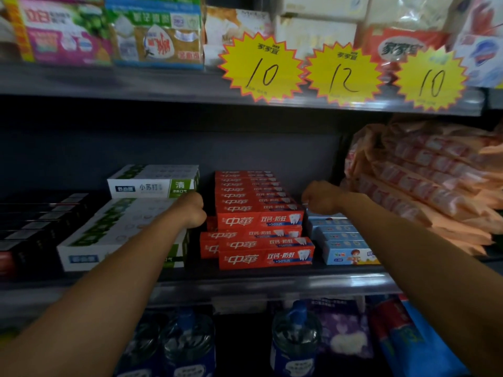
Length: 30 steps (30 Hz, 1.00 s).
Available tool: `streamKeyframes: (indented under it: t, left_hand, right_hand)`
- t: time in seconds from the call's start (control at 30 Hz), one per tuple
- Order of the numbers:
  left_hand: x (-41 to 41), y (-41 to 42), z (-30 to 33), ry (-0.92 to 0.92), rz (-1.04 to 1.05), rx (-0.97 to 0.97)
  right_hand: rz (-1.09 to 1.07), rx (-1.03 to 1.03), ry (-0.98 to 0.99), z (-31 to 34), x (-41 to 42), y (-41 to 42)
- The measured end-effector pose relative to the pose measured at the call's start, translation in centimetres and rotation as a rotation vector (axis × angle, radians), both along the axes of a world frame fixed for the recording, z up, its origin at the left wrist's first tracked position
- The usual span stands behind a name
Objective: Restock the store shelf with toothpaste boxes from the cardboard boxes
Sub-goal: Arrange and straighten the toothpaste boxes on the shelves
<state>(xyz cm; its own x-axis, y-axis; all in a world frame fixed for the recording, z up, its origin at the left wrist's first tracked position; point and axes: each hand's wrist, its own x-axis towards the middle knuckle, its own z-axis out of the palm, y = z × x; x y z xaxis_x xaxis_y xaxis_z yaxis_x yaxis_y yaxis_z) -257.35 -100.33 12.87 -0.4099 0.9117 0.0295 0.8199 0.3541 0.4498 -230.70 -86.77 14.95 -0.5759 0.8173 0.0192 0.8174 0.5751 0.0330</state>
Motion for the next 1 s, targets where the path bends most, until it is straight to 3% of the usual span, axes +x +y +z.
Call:
streamKeyframes:
  t: [0.13,0.3,0.67,1.0]
  left_hand:
    - [0.1,0.6,-0.6,-0.06,0.005,-0.017]
    - [-0.5,1.2,-1.4,-0.13,0.003,-0.013]
    - [-0.7,1.3,-2.1,-0.287,-0.039,0.004]
    - [-0.2,1.2,-1.8,-0.311,-0.058,0.003]
  right_hand:
    - [0.128,0.06,0.134,1.6,-2.0,-0.3]
    - [0.312,-0.076,0.15,2.3,-6.8,-2.0]
    - [0.328,-0.057,0.031,0.8,-9.9,-1.1]
    - [0.353,-0.107,0.018,0.5,-9.9,-0.5]
